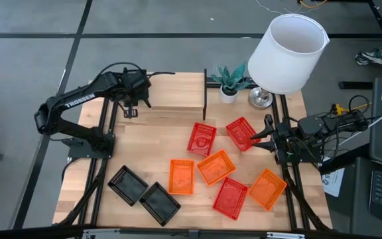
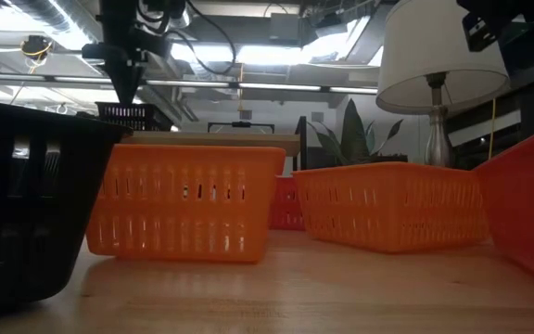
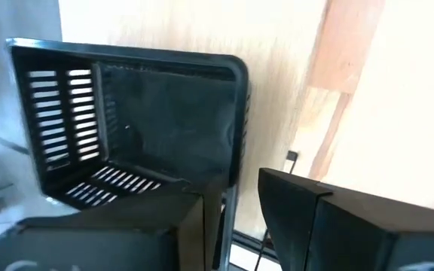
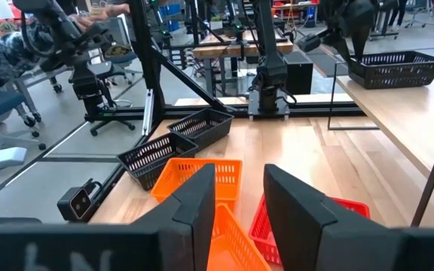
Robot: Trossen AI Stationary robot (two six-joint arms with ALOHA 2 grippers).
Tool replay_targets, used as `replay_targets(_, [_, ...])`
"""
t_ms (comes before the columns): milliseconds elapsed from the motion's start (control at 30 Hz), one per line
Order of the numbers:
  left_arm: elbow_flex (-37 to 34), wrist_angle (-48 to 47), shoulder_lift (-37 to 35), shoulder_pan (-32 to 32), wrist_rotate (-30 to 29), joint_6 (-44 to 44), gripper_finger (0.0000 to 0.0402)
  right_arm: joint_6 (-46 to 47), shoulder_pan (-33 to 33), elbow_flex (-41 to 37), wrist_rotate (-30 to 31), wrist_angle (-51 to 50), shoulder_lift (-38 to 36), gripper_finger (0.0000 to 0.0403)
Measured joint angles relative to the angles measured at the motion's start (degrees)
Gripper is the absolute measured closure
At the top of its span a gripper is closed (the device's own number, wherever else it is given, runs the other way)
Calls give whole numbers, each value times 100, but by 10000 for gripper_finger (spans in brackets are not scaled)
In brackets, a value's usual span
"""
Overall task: Stack baskets on shelf by color
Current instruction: Put the top right red bin on the shelf
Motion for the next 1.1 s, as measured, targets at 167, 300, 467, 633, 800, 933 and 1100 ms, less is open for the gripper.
replay_targets(167, [0,-13,9,-108,-288,-43,319,20,0,2,0,-88,7,289])
replay_targets(300, [47,-26,9,-313,-606,-219,319,99,0,4,0,-85,7,289])
replay_targets(467, [585,-154,11,-659,-645,-787,319,136,0,4,0,-85,7,289])
replay_targets(633, [1302,-457,9,-1121,-504,-2129,319,136,0,3,0,-85,7,289])
replay_targets(800, [1632,-652,7,-1566,566,-3726,319,134,0,4,0,-85,7,289])
replay_targets(933, [1635,-666,9,-1988,1946,-4645,319,123,0,4,0,-81,7,289])
replay_targets(1100, [1633,-580,271,-2876,2993,-4846,319,109,0,4,0,-61,7,289])
